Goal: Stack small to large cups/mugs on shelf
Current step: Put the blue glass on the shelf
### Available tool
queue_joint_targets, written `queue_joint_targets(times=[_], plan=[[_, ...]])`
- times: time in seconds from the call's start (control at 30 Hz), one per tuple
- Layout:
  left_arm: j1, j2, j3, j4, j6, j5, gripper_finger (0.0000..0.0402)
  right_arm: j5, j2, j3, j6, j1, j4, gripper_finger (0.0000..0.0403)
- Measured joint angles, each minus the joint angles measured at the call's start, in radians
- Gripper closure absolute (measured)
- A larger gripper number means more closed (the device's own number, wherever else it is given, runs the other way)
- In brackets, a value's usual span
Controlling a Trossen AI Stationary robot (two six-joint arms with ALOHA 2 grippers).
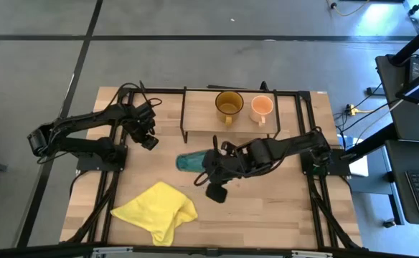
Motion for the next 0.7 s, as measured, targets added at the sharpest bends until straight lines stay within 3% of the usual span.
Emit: queue_joint_targets(times=[0.2, 0.37, 0.7], plan=[[0.000, 0.004, 0.000, 0.000, -0.017, 0.003, 0.0247, -0.160, 0.002, 0.002, -0.032, 0.000, -0.163, 0.0386], [-0.015, 0.009, 0.000, 0.008, -0.053, 0.043, 0.0247, -0.184, 0.003, 0.002, -0.050, 0.000, -0.271, 0.0385], [-0.219, 0.015, 0.000, 0.274, -0.254, 0.059, 0.0247, -0.282, 0.015, -0.039, -0.073, 0.000, -0.279, 0.0385]])
